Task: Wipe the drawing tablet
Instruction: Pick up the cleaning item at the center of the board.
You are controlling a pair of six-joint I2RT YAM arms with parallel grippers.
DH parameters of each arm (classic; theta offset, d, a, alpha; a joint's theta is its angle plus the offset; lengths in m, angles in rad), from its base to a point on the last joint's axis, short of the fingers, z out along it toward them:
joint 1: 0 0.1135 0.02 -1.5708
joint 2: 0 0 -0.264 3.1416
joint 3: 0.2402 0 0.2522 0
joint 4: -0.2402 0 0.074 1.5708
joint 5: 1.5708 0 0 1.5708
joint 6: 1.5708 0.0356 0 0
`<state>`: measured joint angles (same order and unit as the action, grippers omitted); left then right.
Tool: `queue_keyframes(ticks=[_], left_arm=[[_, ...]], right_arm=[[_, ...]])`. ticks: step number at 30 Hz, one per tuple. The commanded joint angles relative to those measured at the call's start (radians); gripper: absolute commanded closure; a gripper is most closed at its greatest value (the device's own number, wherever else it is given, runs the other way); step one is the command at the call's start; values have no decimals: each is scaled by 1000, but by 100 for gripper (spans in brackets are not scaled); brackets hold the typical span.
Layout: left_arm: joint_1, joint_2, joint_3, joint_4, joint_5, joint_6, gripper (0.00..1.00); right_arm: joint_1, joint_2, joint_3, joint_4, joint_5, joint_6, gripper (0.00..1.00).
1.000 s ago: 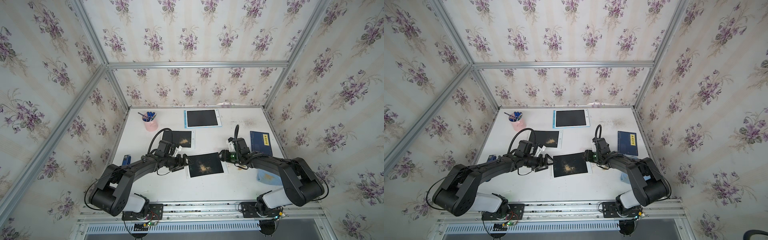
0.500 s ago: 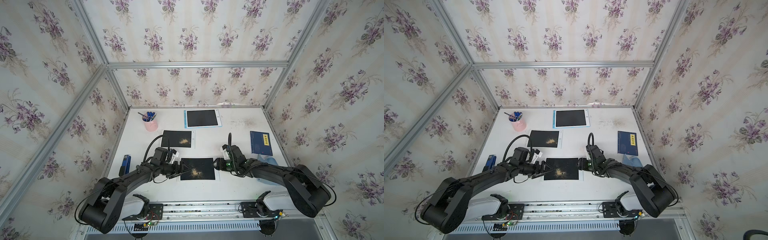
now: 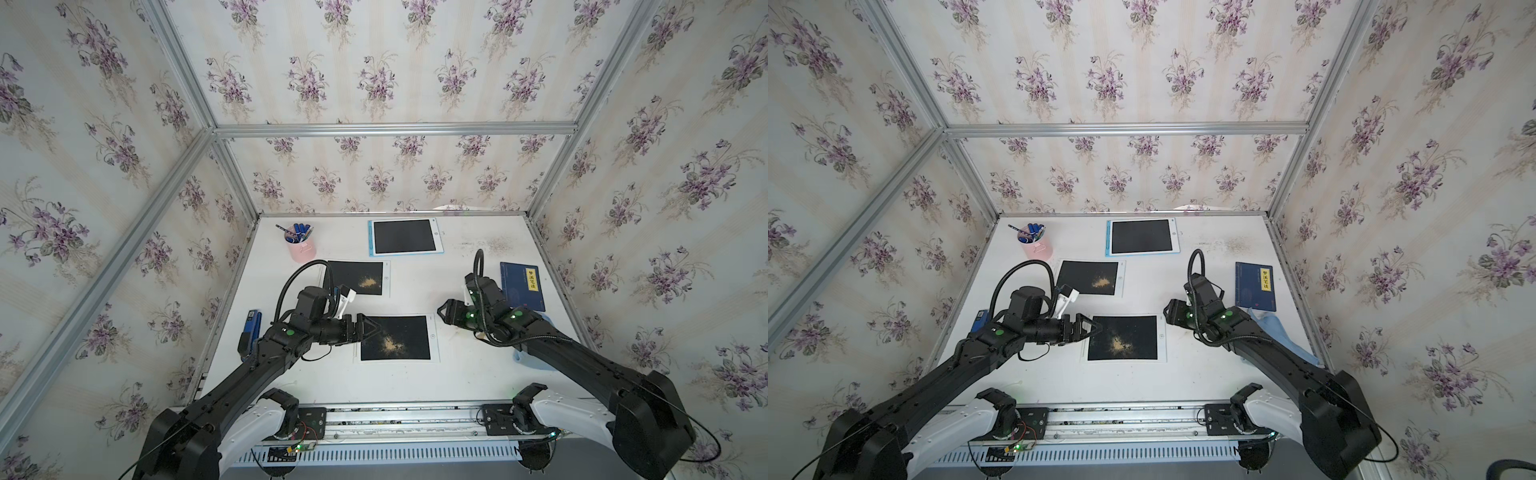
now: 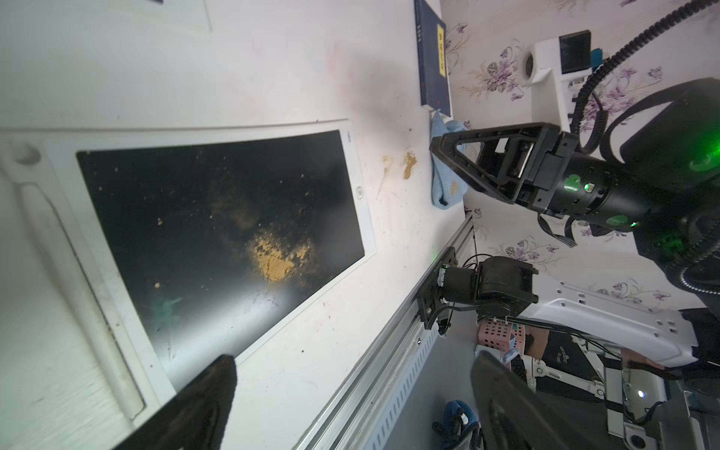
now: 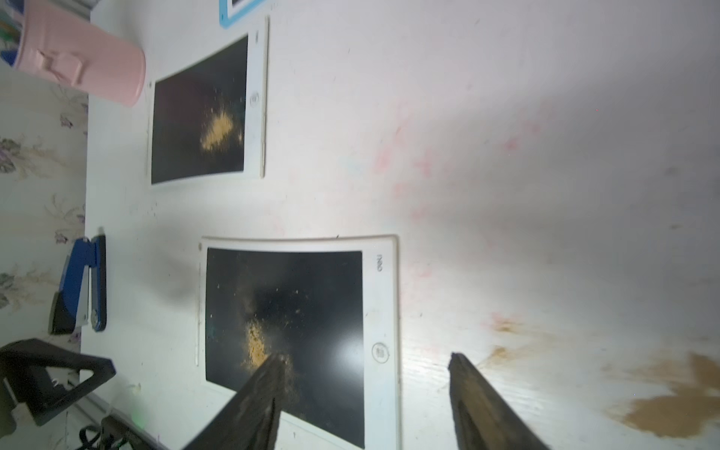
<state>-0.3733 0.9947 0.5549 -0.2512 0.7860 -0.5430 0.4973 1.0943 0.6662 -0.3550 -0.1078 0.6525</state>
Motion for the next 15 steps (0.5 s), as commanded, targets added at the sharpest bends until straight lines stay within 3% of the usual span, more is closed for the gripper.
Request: queue_keyframes(ticks=[1,7,10,15], left_arm=[[0,15,56,-51,-8,53,5],[2,104,80,51,23,43,5],[-1,131,81,94,38,35,5],[0,165,102,105,44,41,5]], right_arm=[[-111,-90,24,-180,62,-27,29],[-471,-198,87,-439,244,60,26],[-559,-176,119,-498,333,93,16],[-627,-109,134,-586,501,240,13]])
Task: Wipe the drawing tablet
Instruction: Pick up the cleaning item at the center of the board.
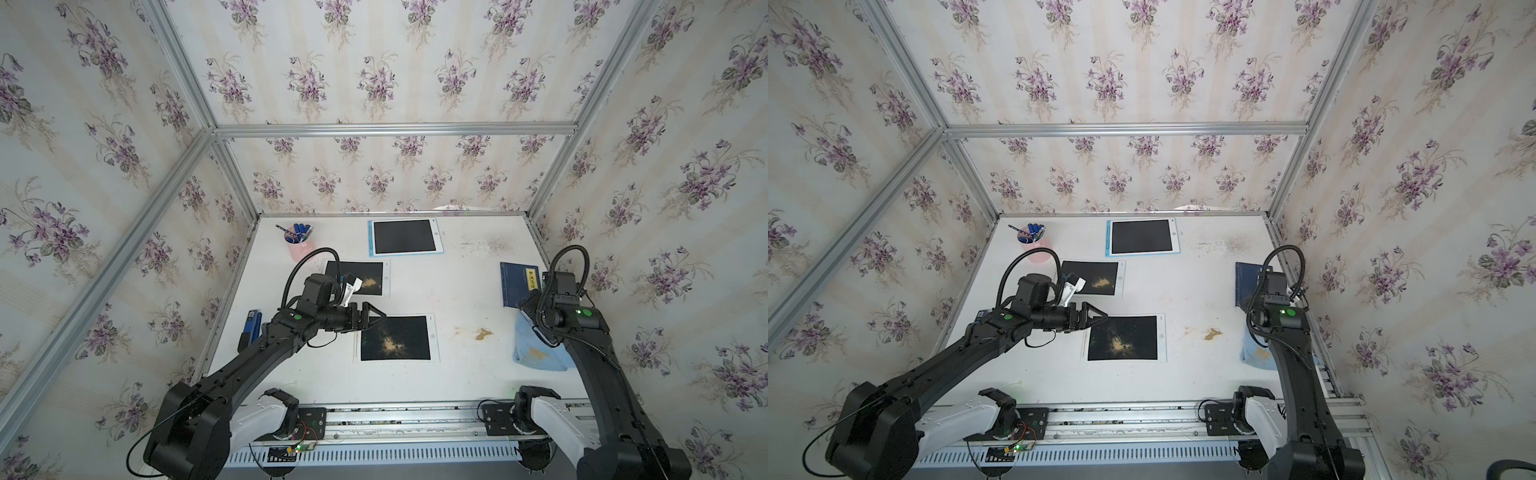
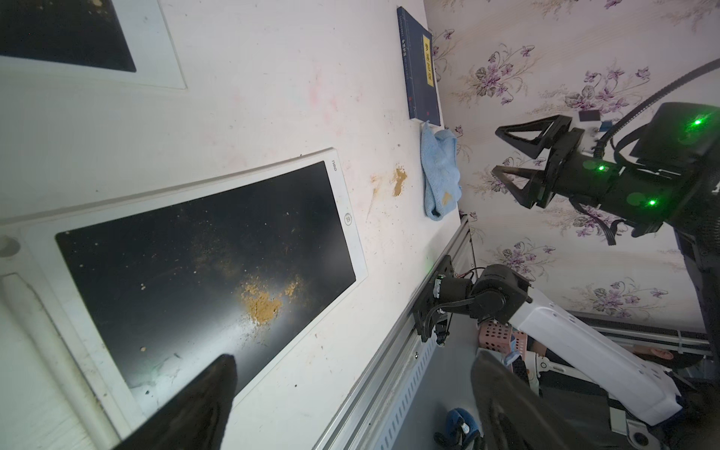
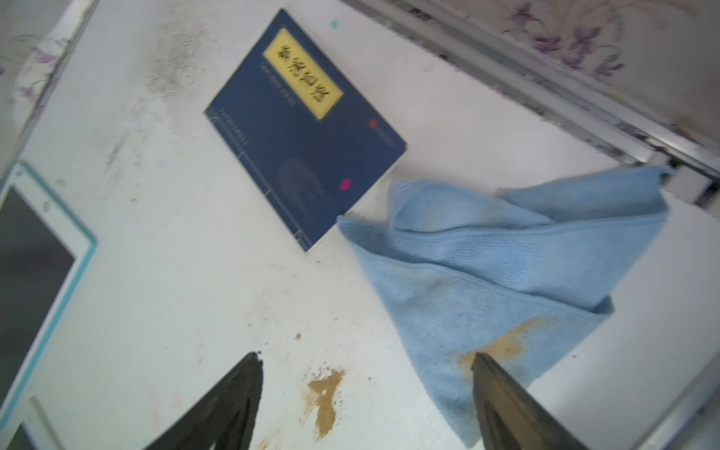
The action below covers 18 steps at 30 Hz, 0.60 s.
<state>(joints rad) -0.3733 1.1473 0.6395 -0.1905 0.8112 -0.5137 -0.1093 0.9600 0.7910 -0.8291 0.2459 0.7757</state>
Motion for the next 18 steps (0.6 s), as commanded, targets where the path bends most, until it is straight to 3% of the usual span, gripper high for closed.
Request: queue_keyframes(ticks=[1,5,11,13,18], left_arm=[[-1,22,25,39,23,15,5],[0,54,55,12,41,30,5],[0,99,71,5,36,8,5],[0,107,72,13,37,-15,5],[-1,119,106,-13,14,-57,5]], right_arm=[[-25,40,11,-123,162,146,13],[-68,66,0,-121,176,232,8],[-144,47,-35,-55,93,152,5],[-145,63,-46,-56,95,135,0],[-154,130,-58,-53,116,99,0]])
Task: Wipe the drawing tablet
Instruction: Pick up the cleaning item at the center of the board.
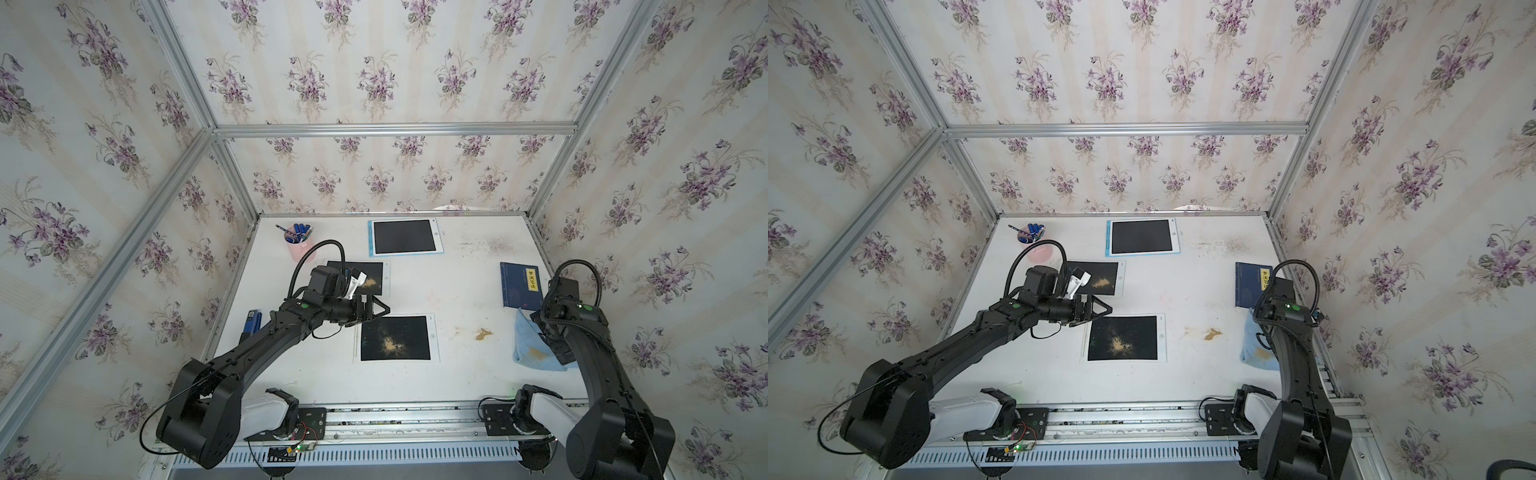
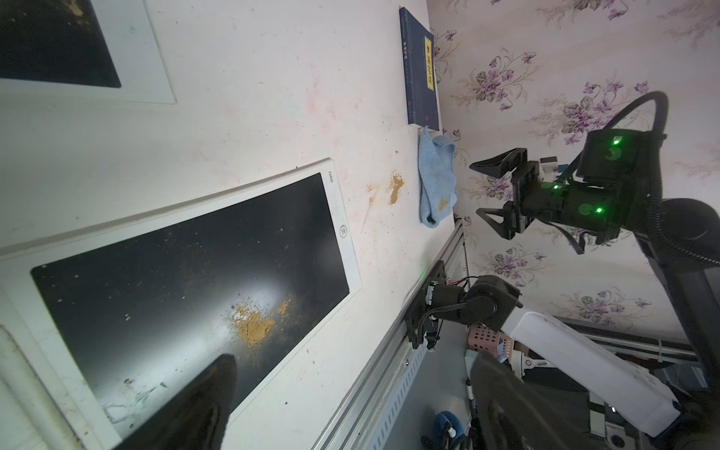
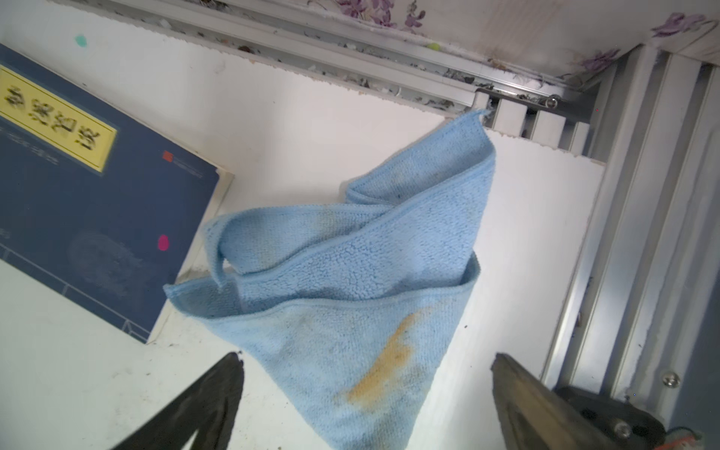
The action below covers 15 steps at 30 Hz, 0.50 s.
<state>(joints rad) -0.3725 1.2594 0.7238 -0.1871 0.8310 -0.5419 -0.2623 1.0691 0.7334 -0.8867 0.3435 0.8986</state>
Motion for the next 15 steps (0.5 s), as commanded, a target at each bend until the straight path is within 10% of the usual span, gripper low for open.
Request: queue_keyframes(ticks=[1,15], left_arm=[[-2,12,34,-30,-10,-34,5],[-1,88,123,-156,-112,-74,6]], right_arm=[[-1,27,3,8,9,-27,0],[-3,-40,-56,81,-6,27,5]])
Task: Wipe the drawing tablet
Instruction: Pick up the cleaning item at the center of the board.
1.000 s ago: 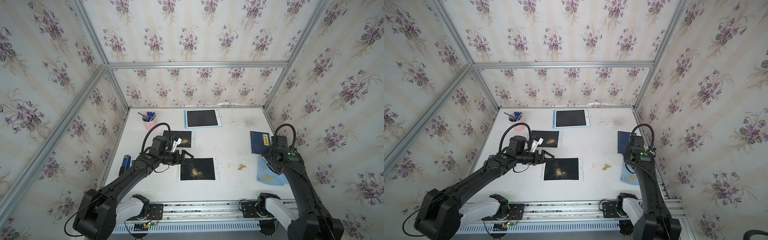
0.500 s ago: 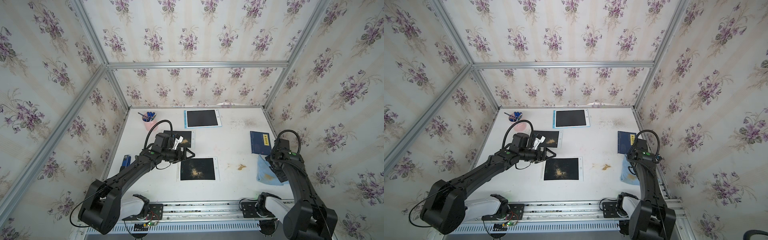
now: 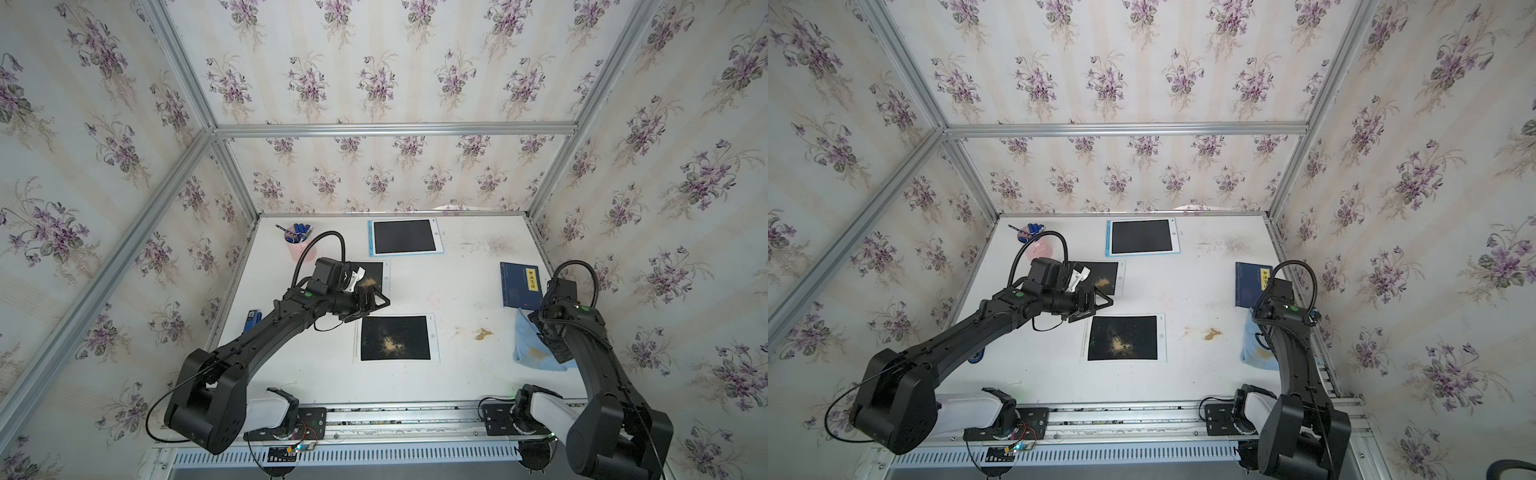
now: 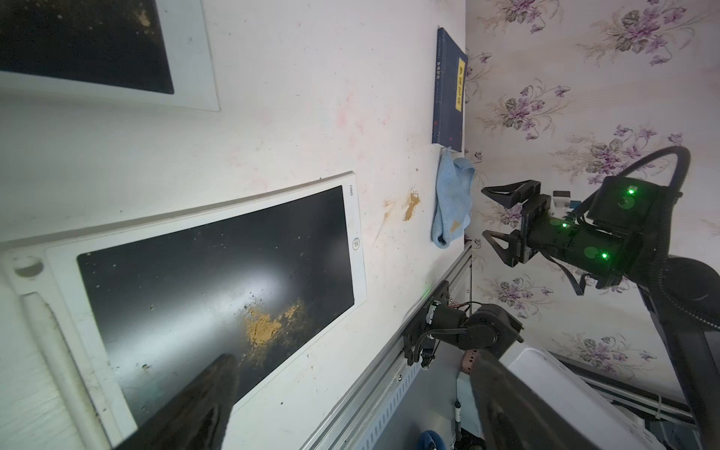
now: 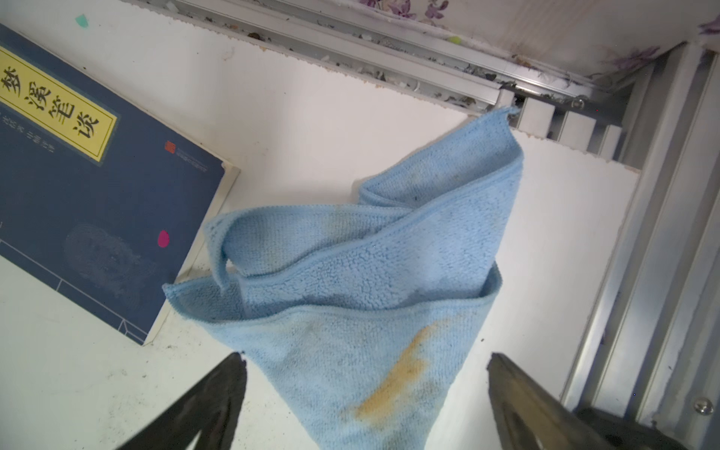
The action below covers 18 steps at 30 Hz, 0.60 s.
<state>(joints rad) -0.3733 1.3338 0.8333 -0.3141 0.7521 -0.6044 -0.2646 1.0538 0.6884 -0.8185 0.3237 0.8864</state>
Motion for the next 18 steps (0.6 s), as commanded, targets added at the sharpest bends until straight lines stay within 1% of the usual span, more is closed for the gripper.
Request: queue_keyframes(ticks=[1,4,7,12,15,18], left_arm=[[-1,19,20,-33,-36,-13,6],[-1,25,36,-38,-53,-27,6],[0,27,53,-43,-59,-41,6],[-4,20,34,-23,-76,-70,6],[-4,33,37,-12,-70,-74,6],[-4,54,60,-21,-59,-61,6]], right_arm=[[0,-36,-13,15,22,41,6],[-1,-63,-15,33,41,36,8],[-1,-41,-24,54,18,24,11],[0,90,-46,109,-55,0,14],[0,186,-48,121,-60,-1,17],[-1,249,-65,160,-71,1,18]])
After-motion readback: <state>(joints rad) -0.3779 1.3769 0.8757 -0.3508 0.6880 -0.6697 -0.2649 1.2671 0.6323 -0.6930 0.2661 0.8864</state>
